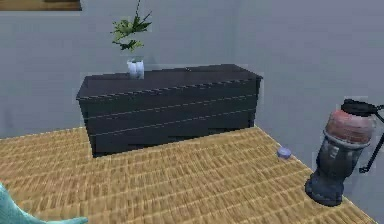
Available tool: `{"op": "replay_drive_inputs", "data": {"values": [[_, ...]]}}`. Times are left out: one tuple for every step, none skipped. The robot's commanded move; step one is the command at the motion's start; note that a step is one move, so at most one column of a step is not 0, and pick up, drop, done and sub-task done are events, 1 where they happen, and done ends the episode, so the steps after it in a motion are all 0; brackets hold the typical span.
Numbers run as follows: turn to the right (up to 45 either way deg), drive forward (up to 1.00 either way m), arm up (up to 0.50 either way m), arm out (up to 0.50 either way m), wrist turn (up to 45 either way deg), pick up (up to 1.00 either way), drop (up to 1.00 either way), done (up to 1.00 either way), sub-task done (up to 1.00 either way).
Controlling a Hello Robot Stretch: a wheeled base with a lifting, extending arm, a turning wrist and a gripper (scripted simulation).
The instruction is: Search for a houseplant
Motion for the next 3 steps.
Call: {"op": "replay_drive_inputs", "data": {"values": [[0.0,0.8,0.0,0.0,0.0,0.0,0.0,0.0,0.0],[12.0,0.0,0.0,0.0,0.0,0.0,0.0,0.0,0.0],[0.0,0.3,0.0,0.0,0.0,0.0,0.0,0.0,0.0]]}}
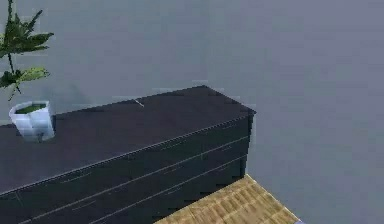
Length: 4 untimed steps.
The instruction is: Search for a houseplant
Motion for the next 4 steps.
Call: {"op": "replay_drive_inputs", "data": {"values": [[-45.0,0.0,0.0,0.0,0.0,0.0,0.0,0.0,0.0],[-33.0,0.0,0.0,0.0,0.0,0.0,0.0,0.0,0.0],[0.0,0.85,0.0,0.0,0.0,0.0,0.0,0.0,0.0],[-27.0,0.0,0.0,0.0,0.0,0.0,0.0,0.0,0.0]]}}
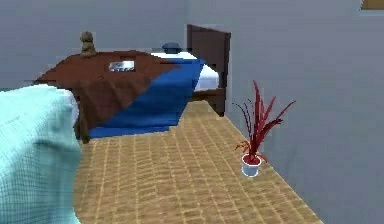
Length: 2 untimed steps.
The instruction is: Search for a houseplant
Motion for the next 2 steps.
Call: {"op": "replay_drive_inputs", "data": {"values": [[0.0,0.4,0.0,0.0,0.0,0.0,0.0,0.0,0.0],[24.0,0.0,0.0,0.0,0.0,0.0,0.0,0.0,0.0]]}}
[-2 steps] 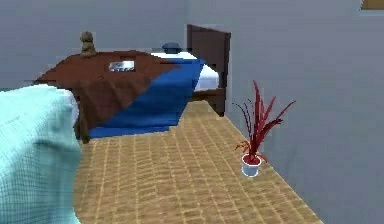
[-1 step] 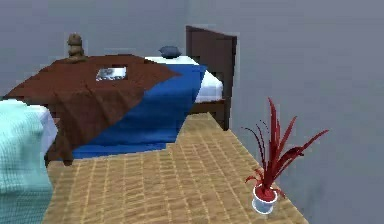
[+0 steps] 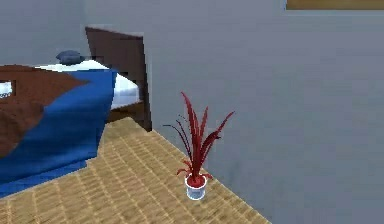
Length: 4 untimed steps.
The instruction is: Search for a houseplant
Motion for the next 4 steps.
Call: {"op": "replay_drive_inputs", "data": {"values": [[0.0,0.25,0.0,0.0,0.0,0.0,0.0,0.0,0.0],[30.0,0.0,0.0,0.0,0.0,0.0,0.0,0.0,0.0],[0.0,0.05,0.0,0.0,0.0,0.0,0.0,0.0,0.0],[-27.0,0.0,0.0,0.0,0.0,0.0,0.0,0.0,0.0]]}}
